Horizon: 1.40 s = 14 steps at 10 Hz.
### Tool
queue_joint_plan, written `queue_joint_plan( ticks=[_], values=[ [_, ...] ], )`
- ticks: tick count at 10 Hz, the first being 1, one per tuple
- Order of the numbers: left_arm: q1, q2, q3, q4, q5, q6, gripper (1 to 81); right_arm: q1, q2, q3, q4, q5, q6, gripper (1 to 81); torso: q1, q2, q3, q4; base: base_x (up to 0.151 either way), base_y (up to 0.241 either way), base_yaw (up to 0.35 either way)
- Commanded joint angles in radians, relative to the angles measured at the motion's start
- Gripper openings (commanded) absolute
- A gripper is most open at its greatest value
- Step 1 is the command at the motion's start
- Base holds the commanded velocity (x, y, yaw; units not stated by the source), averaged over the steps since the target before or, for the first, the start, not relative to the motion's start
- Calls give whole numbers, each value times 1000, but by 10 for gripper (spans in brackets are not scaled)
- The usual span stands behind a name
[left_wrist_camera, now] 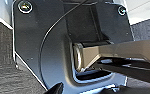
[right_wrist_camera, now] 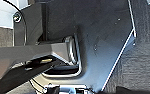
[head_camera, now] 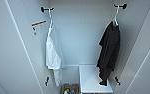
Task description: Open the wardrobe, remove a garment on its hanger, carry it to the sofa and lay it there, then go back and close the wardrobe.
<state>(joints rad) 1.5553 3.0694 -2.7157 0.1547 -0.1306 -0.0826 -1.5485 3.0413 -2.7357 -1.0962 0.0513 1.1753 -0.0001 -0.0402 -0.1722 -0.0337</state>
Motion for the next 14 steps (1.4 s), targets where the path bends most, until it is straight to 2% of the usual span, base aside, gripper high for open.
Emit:
queue_joint_plan(
  ticks=[1,10,14],
  values=[
    [-19,0,7,13,55,4,811,35,-2,-2,-2,-45,-2,811,0,0,0,0,90,0,0],
    [-19,2,7,13,54,4,811,35,-3,-2,-2,-45,-2,811,0,0,0,0,89,0,0],
    [-20,3,5,8,52,3,811,37,0,-2,12,-45,12,811,1,0,0,0,17,0,0]
  ],
)
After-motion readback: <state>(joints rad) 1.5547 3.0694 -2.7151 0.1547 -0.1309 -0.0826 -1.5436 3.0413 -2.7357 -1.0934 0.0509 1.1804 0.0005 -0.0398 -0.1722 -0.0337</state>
